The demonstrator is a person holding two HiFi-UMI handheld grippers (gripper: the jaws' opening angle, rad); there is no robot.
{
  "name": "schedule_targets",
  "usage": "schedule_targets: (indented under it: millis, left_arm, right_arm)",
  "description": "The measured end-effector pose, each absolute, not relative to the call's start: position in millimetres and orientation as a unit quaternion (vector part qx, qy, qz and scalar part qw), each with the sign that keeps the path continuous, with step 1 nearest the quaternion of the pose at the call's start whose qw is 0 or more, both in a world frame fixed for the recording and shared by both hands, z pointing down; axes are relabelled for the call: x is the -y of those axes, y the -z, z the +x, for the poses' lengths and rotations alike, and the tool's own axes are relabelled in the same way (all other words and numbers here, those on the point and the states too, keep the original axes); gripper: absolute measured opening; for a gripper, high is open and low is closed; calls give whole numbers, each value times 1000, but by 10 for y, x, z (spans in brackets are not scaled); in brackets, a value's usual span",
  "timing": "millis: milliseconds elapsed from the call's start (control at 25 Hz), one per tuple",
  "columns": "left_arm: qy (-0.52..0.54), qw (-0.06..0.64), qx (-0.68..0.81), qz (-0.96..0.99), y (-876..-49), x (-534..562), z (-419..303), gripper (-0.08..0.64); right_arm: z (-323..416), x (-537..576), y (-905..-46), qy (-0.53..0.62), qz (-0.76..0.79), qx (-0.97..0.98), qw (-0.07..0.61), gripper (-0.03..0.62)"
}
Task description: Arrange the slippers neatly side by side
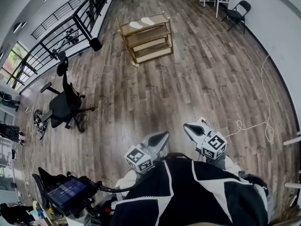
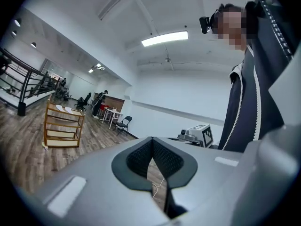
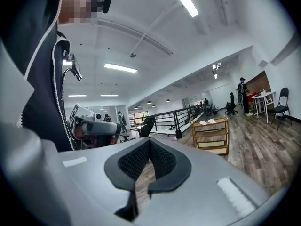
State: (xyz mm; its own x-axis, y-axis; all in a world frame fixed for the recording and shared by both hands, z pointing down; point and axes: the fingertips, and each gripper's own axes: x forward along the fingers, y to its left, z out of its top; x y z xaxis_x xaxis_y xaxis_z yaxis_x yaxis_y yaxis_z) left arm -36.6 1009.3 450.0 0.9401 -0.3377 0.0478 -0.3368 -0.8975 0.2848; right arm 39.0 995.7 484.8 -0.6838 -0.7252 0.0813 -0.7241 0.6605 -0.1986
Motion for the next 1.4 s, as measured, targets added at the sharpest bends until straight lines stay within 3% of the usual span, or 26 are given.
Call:
schedule_targets:
  millis: [920,1400]
  left_arm:
    - [23,158,137,978,-4659,-8162,-1309,15]
    - [12,182,145,972,-4859,-7510,-1187,15]
  right_arm:
    - [-856,-7980,-4763,93,-394,-914,-22,5]
    - [-801,-7326,-4949,114,-379,-918,-35,5]
